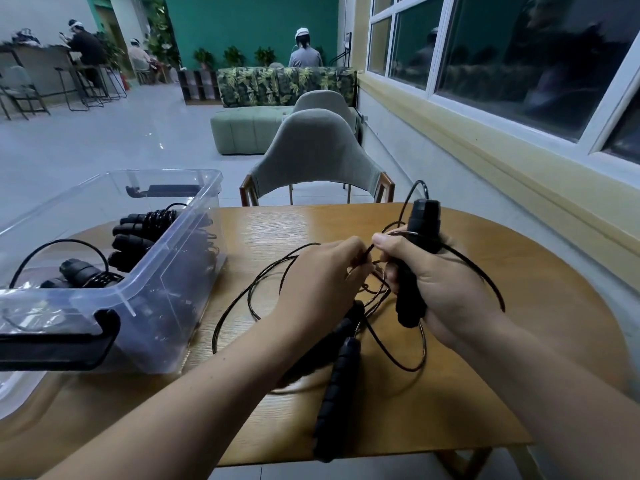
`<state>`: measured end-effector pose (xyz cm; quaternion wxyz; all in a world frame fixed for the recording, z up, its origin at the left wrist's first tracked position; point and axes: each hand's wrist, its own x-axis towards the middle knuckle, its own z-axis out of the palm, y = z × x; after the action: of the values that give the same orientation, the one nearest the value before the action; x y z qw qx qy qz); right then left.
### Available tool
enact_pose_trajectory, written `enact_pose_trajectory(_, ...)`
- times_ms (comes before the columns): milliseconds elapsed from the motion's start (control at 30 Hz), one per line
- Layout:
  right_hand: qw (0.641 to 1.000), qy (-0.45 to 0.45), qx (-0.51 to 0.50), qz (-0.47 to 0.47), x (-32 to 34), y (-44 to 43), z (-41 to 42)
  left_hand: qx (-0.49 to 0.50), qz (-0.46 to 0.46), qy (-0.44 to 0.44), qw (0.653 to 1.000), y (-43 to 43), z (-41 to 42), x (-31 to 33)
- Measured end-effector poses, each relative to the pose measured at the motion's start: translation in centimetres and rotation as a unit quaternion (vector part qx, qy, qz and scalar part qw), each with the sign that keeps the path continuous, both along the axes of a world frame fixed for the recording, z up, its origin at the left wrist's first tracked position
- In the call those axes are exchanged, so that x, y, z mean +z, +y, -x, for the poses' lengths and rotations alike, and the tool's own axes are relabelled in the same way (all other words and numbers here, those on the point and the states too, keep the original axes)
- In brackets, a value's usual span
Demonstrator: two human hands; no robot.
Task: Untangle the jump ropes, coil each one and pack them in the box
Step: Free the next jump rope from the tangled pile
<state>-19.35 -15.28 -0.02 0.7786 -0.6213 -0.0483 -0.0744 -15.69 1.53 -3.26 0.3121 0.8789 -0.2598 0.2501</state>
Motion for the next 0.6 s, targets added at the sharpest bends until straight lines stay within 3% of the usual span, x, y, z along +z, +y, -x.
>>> enact_pose_trajectory(600, 0.996, 0.006, -0.002, -0.092, 3.9, -2.6, 0.3, 0.083, -0.011, -0.039, 0.996, 0.2, -1.9, -0.5)
